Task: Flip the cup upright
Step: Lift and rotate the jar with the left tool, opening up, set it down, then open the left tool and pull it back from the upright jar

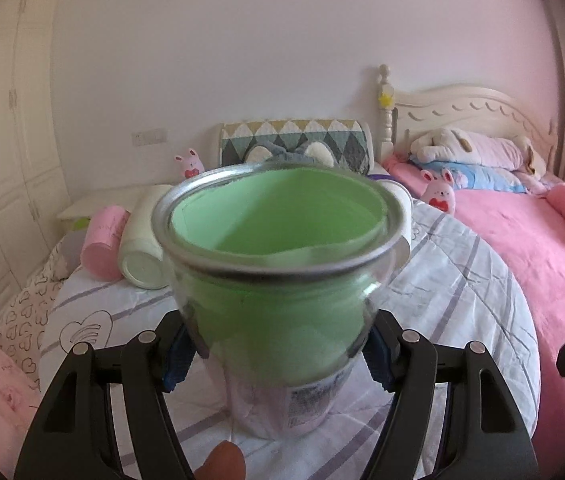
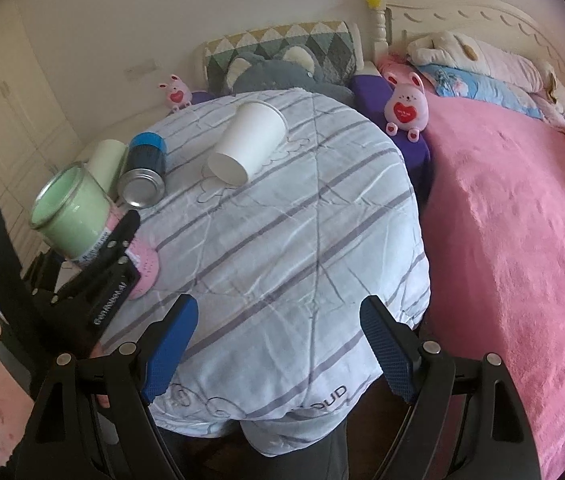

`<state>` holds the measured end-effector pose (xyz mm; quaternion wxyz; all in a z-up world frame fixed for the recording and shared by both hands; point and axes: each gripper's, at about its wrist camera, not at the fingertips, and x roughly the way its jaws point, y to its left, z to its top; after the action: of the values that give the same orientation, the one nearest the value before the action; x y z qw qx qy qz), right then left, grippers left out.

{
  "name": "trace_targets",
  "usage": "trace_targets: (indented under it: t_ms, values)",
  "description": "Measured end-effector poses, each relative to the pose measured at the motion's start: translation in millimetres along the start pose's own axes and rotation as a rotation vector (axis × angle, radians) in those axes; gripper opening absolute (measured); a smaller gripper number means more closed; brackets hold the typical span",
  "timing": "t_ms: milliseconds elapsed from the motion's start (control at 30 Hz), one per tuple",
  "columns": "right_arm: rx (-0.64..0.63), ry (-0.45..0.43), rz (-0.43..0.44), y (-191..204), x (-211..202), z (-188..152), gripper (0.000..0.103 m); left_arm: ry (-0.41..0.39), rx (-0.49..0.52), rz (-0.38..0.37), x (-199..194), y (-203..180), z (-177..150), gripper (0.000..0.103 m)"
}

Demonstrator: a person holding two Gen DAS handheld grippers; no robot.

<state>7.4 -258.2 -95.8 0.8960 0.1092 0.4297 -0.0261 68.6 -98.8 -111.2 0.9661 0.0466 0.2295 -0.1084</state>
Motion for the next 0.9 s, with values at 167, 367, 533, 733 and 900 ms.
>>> trace_targets:
  t_ms: [167, 367, 533, 733, 900]
  values:
    - [-0.011, -0.020, 0.003, 8.6, -8.7, -0.2, 0.084, -0.006, 0.034, 0.010, -10.2, -0.6, -0.2, 0.094]
    - [-0.007, -0.060, 0.005, 12.3, -24.5, -1.0, 0.084, 0.011, 0.050, 0.010, -22.7, -0.9, 10.1, 0.103]
    - [0.005, -0.144, 0.032, 13.9, -46.4, 1.1, 0.084, 0.096, 0.033, 0.007, -49.4, 12.0, 27.3, 0.103]
    - [-0.016, -0.288, 0.048, 25.5, -80.0, 1.8, 0.084, 0.119, 0.006, 0.068, -118.0, 38.4, 43.2, 0.103]
    - [-0.048, -0.306, 0.040, 37.7, -82.2, -11.5, 0.084, 0.124, -0.022, 0.089, -169.7, 58.1, 46.4, 0.103]
